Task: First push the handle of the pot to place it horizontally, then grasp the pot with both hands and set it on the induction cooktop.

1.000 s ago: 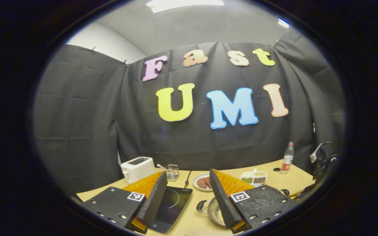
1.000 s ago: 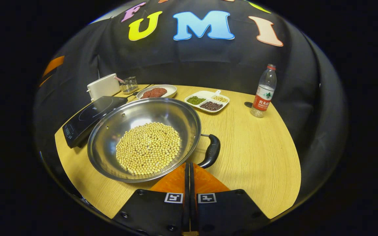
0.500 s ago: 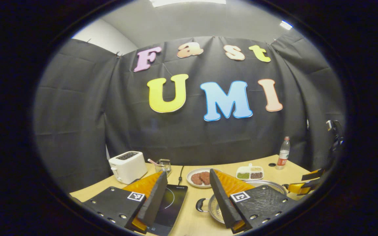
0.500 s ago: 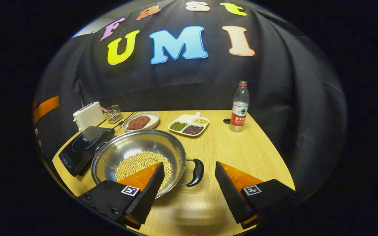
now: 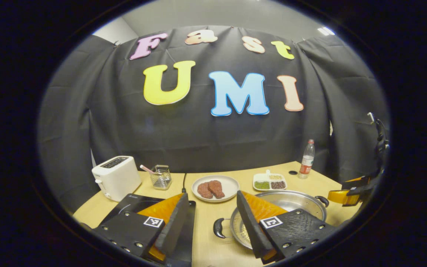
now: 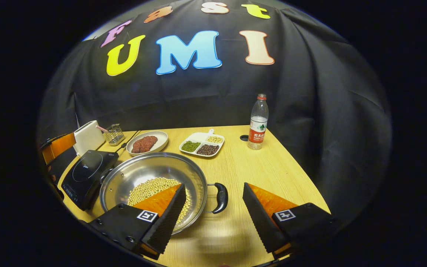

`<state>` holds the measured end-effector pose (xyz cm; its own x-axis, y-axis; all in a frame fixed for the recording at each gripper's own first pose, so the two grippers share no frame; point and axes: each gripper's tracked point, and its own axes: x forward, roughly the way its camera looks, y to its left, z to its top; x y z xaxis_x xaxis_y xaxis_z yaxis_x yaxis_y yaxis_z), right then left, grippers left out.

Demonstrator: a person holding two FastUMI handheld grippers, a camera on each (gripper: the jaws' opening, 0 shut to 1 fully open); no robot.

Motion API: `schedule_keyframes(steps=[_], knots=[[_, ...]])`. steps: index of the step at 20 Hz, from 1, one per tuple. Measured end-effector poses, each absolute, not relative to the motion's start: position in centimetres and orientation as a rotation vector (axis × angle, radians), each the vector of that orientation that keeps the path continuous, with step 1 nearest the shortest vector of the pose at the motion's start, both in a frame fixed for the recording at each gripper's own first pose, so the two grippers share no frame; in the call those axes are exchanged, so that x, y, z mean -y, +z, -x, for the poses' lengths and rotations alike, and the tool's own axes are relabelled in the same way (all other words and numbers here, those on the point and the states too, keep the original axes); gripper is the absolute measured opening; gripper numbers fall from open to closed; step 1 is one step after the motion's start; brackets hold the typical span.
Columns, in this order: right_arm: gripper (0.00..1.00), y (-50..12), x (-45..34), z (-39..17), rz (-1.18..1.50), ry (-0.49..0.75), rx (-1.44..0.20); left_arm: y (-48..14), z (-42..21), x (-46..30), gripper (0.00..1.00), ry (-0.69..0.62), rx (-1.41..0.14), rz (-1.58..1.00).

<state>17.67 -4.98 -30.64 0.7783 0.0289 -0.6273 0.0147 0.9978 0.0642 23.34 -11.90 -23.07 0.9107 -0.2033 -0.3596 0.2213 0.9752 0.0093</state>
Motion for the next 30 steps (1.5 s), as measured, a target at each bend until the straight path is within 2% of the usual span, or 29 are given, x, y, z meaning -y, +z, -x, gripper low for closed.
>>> schedule_keyframes(steps=[1,5,7,8,9,10,15,17,18,19,20,21,28,29,30], knots=[[0.98,-30.8,4.8,-17.7,-0.064,0.005,-0.687,-24.0,-23.6,12.2,0.77,-0.236,-0.384,-0.042],[0.98,-31.3,4.4,-18.1,-0.053,-0.008,-0.709,-27.6,-24.3,13.3,0.80,-0.294,-0.464,-0.036],[0.98,-31.9,4.1,-18.4,-0.046,-0.006,-0.724,-29.3,-24.6,13.7,0.77,-0.307,-0.498,-0.027],[0.94,-32.2,4.1,-18.4,-0.041,-0.006,-0.731,-30.1,-24.7,13.7,0.77,-0.307,-0.517,-0.026],[0.99,-32.5,4.1,-18.6,-0.038,-0.006,-0.739,-30.9,-24.7,13.7,0.80,-0.307,-0.534,-0.025],[0.99,-32.7,4.1,-18.8,-0.037,-0.005,-0.744,-31.8,-24.8,13.7,0.77,-0.308,-0.557,-0.027],[0.99,-34.0,4.4,-19.5,-0.032,-0.010,-0.774,-35.5,-24.7,13.7,0.80,-0.307,-0.651,-0.040],[0.99,-34.5,4.5,-19.5,-0.024,-0.007,-0.785,-36.6,-24.5,13.9,0.80,-0.310,-0.681,-0.042],[0.94,-34.8,4.5,-19.5,-0.023,-0.003,-0.797,-37.0,-24.6,14.1,0.80,-0.312,-0.692,-0.043],[0.99,-35.0,4.4,-19.4,-0.030,0.001,-0.809,-37.5,-24.6,14.2,0.80,-0.315,-0.702,-0.044],[0.99,-35.1,4.4,-19.5,-0.035,0.002,-0.812,-37.9,-24.7,14.6,0.80,-0.322,-0.714,-0.040],[0.94,-35.3,4.4,-19.7,-0.035,0.003,-0.814,-38.3,-24.6,14.8,0.80,-0.328,-0.726,-0.038],[0.94,-37.0,4.7,-20.0,-0.038,-0.007,-0.872,-41.0,-24.8,14.9,0.77,-0.326,-0.806,-0.062],[0.99,-37.1,4.8,-20.1,-0.041,-0.011,-0.876,-41.3,-24.5,14.8,0.77,-0.322,-0.816,-0.063],[0.99,-37.4,4.8,-20.2,-0.042,-0.014,-0.885,-41.5,-24.5,14.8,0.80,-0.318,-0.825,-0.064]])
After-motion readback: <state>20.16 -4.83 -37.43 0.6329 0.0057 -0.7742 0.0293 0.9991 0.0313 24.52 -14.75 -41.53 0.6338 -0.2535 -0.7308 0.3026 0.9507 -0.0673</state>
